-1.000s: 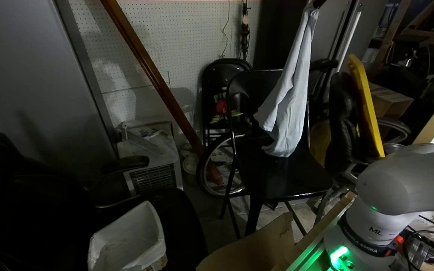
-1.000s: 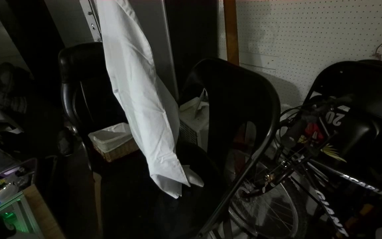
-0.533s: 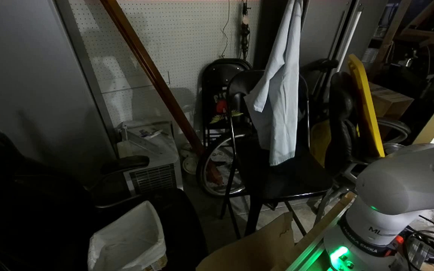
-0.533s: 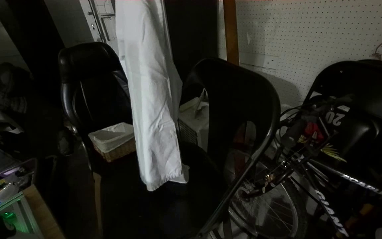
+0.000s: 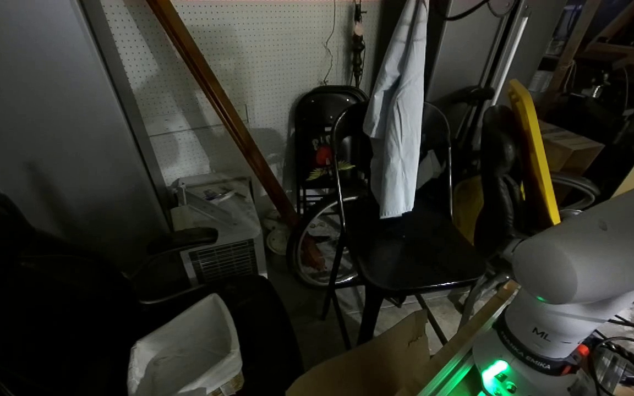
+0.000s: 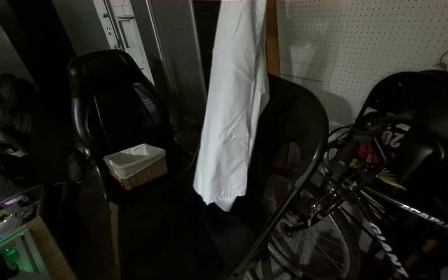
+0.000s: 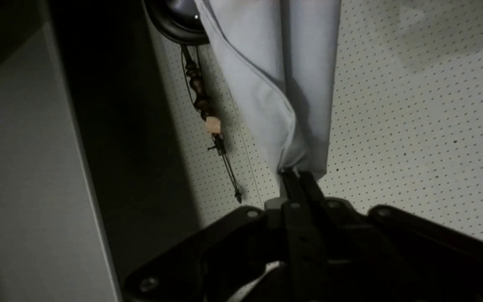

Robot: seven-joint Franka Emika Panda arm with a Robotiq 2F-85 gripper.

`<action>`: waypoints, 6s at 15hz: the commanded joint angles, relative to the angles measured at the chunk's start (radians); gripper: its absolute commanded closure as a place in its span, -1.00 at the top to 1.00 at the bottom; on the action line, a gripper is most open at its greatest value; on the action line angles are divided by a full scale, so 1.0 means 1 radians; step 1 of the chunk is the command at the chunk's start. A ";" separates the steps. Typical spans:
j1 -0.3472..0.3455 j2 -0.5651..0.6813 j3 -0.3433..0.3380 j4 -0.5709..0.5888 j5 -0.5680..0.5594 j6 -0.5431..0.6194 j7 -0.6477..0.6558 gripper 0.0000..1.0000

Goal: Lay the white object over the chair

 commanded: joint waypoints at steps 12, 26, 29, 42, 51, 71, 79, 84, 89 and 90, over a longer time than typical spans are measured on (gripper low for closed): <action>-0.310 0.414 0.256 0.424 -0.559 0.131 0.669 -0.94; -0.134 0.672 0.166 0.763 -1.130 -0.103 1.210 -0.98; -0.052 0.765 0.151 0.840 -1.343 -0.253 1.414 -0.98; 0.222 1.144 -0.017 1.371 -1.393 -0.741 1.645 -0.98; 0.227 1.303 -0.091 1.549 -1.429 -0.906 1.829 -0.98; 0.212 1.207 -0.065 1.489 -1.317 -0.816 1.320 1.00; 0.152 1.060 -0.046 1.550 -0.757 -0.850 0.878 1.00; 0.114 0.998 -0.059 1.554 -0.412 -0.900 0.654 1.00; 0.037 0.946 -0.049 1.539 -0.103 -1.011 0.426 1.00; 0.016 0.938 -0.043 1.534 -0.050 -1.037 0.383 1.00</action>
